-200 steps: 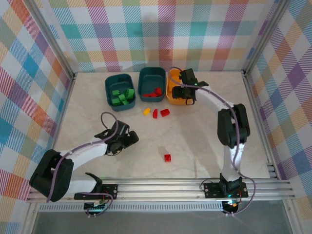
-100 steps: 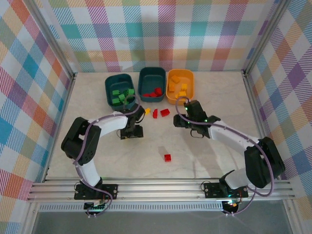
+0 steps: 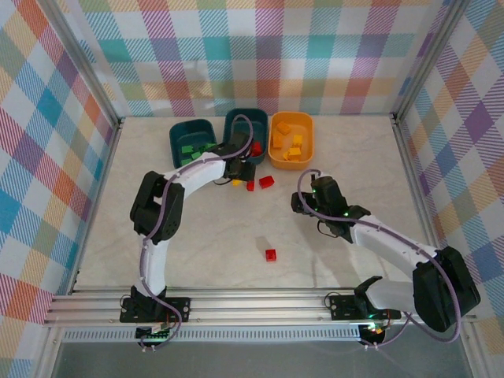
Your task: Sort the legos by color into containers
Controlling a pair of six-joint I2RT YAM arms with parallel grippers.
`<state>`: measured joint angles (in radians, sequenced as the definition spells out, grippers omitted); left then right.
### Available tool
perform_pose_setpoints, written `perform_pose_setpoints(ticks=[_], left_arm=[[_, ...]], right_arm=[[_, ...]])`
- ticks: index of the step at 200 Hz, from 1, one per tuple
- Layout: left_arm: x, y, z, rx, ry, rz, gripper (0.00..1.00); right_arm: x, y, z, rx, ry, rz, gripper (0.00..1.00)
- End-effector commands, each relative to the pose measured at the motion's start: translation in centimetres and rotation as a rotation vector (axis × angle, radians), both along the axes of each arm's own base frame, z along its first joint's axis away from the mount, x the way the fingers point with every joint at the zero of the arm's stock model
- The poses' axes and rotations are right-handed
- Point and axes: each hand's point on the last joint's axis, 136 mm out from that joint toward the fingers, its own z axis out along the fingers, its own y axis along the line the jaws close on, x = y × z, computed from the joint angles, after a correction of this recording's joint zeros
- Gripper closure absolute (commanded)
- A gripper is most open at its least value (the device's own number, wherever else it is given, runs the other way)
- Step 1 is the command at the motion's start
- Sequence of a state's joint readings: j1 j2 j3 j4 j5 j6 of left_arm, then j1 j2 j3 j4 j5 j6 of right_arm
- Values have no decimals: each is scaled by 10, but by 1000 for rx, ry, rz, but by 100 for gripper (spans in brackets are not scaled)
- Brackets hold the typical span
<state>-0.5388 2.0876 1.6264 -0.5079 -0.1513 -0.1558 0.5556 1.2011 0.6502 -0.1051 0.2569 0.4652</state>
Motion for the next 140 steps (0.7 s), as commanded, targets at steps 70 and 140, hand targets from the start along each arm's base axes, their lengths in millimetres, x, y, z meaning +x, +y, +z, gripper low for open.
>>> perform_pose_setpoints(ticks=[70, 140], left_arm=[[4, 21, -14, 154, 45, -109, 47], [-3, 23, -33, 93, 104, -178, 49]], right_arm=[[1, -7, 7, 18, -37, -40, 25], [3, -7, 2, 13, -28, -44, 25]])
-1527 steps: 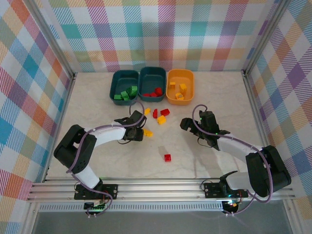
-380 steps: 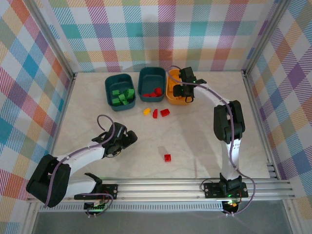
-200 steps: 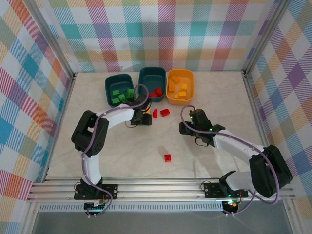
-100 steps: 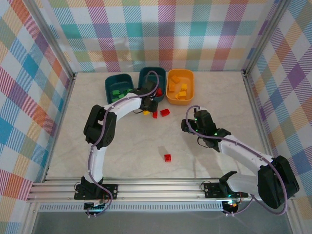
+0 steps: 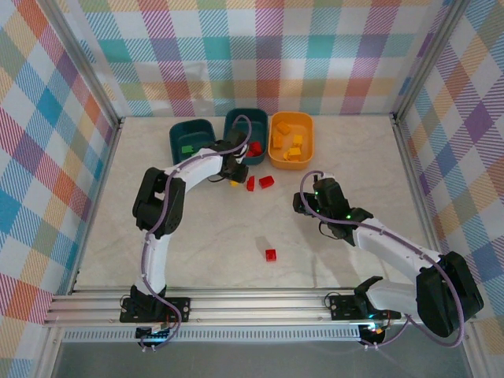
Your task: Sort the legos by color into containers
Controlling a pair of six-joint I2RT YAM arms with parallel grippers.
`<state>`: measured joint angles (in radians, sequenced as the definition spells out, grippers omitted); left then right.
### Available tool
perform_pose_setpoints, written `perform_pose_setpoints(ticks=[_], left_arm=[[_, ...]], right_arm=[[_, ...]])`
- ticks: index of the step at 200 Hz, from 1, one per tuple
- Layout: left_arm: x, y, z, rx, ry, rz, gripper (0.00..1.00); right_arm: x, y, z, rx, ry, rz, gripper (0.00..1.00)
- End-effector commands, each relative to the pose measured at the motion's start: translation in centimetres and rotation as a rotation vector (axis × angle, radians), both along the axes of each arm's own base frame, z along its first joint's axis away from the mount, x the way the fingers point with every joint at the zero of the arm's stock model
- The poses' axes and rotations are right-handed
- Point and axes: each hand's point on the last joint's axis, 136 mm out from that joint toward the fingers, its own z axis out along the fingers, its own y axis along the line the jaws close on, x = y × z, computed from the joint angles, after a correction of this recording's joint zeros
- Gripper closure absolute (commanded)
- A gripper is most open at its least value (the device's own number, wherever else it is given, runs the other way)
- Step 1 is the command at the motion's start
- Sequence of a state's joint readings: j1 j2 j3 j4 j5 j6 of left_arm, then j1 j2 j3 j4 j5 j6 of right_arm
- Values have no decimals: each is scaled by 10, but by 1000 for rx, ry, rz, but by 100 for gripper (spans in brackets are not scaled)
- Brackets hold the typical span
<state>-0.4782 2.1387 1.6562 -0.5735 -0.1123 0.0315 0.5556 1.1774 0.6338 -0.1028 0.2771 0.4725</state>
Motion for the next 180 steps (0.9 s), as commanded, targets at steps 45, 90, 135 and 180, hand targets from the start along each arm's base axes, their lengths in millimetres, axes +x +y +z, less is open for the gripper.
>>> perform_pose_setpoints(ticks=[45, 90, 135, 180], left_arm=[[-5, -1, -26, 13, 57, -47, 60], [-6, -1, -26, 4, 57, -33, 74], [-10, -6, 15, -109, -11, 32, 85], [-18, -34, 56, -248, -49, 66, 93]], right_arm=[[6, -2, -2, 7, -13, -28, 25], [6, -4, -2, -2, -16, -35, 25], [8, -5, -4, -8, -15, -41, 25], [9, -10, -3, -13, -24, -72, 25]])
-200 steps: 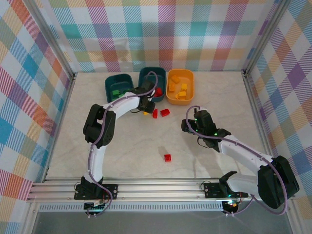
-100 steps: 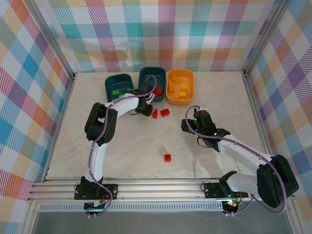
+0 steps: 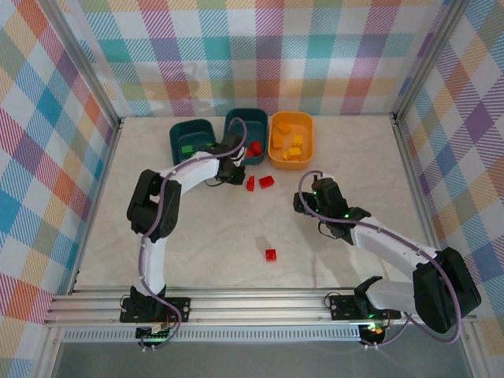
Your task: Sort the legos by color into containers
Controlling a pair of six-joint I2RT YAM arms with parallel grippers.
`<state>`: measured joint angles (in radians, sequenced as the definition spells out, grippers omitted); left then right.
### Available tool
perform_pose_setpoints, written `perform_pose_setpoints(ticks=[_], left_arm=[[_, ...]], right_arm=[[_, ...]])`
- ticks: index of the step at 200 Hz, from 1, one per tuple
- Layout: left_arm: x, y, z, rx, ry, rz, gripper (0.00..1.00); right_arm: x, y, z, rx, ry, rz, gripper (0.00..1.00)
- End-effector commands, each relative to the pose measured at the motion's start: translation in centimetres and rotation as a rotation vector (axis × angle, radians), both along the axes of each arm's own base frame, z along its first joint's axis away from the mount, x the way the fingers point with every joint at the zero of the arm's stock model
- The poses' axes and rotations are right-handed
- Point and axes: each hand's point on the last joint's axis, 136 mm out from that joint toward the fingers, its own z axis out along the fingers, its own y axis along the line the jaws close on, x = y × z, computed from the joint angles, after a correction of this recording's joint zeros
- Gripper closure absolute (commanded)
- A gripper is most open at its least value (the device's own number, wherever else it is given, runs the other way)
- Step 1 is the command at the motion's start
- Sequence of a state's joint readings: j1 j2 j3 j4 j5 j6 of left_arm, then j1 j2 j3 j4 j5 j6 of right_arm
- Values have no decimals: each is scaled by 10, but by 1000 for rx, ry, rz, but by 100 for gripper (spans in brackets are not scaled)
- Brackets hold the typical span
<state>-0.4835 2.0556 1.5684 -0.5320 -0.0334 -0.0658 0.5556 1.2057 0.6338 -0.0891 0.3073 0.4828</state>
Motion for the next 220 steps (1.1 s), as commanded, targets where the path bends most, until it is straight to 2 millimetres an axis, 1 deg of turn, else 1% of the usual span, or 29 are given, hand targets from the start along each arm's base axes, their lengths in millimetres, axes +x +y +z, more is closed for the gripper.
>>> perform_pose_setpoints(ticks=[1, 21, 47, 58, 89, 101, 110, 117, 131, 140, 151, 156, 165, 173, 181, 185, 188, 198, 205, 206, 212, 220], left_arm=[[-1, -25, 43, -128, -65, 23, 93], [-2, -44, 52, -180, -57, 20, 93], [2, -68, 57, -226, -47, 10, 94], [8, -77, 61, -246, -53, 12, 94], [25, -95, 71, -313, -63, 43, 95], [33, -102, 76, -338, -68, 49, 95], [38, -108, 75, -353, -66, 53, 94], [43, -112, 78, -367, -71, 55, 94], [51, -122, 75, -385, -68, 56, 94], [56, -130, 80, -406, -81, 40, 94], [62, -136, 80, -413, -90, 37, 93], [64, -140, 76, -413, -84, 33, 93], [69, -145, 79, -420, -88, 27, 92], [72, -150, 73, -414, -78, 25, 91], [77, -155, 76, -420, -85, 15, 90], [78, -157, 71, -415, -81, 11, 90], [80, -159, 73, -419, -88, 10, 89], [86, -164, 70, -421, -95, 5, 88], [90, -165, 72, -419, -107, 5, 86], [90, -165, 70, -415, -104, 6, 86], [94, -165, 71, -412, -115, 9, 83], [99, -166, 69, -412, -124, 12, 75]], right_arm=[[5, -7, 3, 4, -28, -43, 25], [4, -14, 1, -7, -29, -78, 25], [6, -27, -4, -6, -11, -144, 25], [6, -32, -6, 7, -4, -168, 25], [6, -52, -13, 37, 27, -259, 25], [6, -56, -13, 54, 26, -284, 25], [6, -59, -15, 60, 31, -298, 25], [6, -60, -15, 66, 31, -303, 25], [6, -59, -14, 77, 33, -304, 25], [5, -58, -15, 85, 37, -299, 25], [6, -56, -14, 95, 39, -293, 25], [6, -56, -14, 101, 39, -290, 25], [6, -55, -14, 105, 40, -285, 25], [6, -55, -14, 105, 39, -285, 25], [5, -54, -14, 105, 39, -281, 25], [5, -54, -13, 107, 39, -280, 25], [5, -54, -12, 108, 37, -277, 25], [5, -54, -11, 110, 33, -275, 25], [5, -54, -10, 110, 28, -274, 24], [5, -54, -10, 110, 28, -274, 24], [5, -54, -9, 109, 26, -272, 24], [4, -54, -8, 109, 22, -270, 24]])
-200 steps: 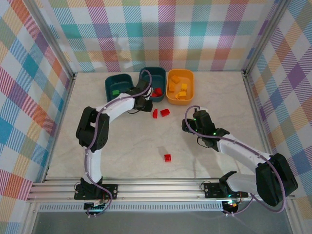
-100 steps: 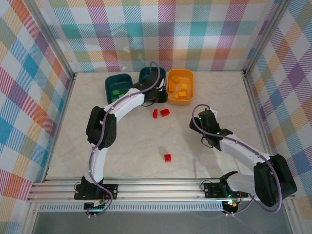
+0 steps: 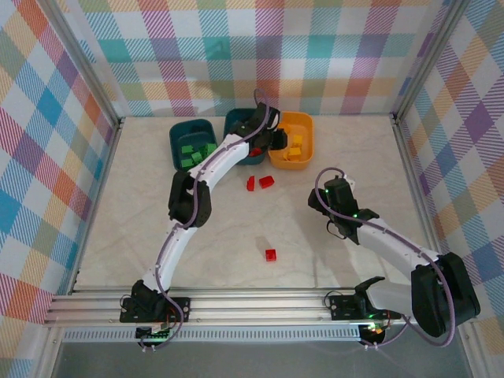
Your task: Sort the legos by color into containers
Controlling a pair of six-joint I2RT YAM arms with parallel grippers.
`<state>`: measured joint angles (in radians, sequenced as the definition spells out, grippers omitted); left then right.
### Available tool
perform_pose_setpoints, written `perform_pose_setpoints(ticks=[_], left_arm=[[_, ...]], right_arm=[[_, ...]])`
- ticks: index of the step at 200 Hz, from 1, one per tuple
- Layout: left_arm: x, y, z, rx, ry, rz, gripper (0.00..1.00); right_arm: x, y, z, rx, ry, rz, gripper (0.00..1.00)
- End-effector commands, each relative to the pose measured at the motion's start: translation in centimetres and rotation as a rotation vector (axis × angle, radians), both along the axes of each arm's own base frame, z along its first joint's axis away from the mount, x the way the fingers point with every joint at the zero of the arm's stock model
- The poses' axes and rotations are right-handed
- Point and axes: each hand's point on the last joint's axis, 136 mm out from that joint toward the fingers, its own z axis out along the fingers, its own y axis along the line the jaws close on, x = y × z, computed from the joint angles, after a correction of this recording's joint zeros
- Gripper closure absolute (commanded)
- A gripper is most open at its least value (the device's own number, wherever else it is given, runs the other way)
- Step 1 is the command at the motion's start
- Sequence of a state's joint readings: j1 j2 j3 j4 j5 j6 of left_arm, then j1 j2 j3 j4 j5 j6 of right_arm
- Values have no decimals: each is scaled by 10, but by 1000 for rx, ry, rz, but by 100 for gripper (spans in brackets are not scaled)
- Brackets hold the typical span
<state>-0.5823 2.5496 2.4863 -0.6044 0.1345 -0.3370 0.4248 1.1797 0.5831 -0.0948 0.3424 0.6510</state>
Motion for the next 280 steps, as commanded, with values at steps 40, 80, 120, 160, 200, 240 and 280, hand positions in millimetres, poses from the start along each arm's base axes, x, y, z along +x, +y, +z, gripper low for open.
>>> perform_pose_setpoints(ticks=[40, 80, 120, 160, 200, 240, 280], left_arm=[[-5, -22, 28, -28, -54, -64, 35], [-39, -32, 101, -13, -176, -135, 27], [-84, 11, 131, -146, -255, 6, 22], [-156, 93, 74, -246, -184, 227, 1], [-222, 185, 1, -73, -75, 432, 0], [-282, 268, -39, -111, -47, 707, 0], [-306, 294, -69, -184, -40, 793, 0]], right_arm=[[-1, 1, 8, 24, -34, 16, 23], [-1, 15, 6, 66, -31, 78, 23], [-2, 32, 0, 55, -5, 150, 23], [-9, 67, -2, -20, -2, 280, 22], [-37, 117, -2, -82, 91, 440, 22], [-100, 129, -32, -120, 307, 512, 17], [-155, 137, -61, -175, 503, 583, 15]])
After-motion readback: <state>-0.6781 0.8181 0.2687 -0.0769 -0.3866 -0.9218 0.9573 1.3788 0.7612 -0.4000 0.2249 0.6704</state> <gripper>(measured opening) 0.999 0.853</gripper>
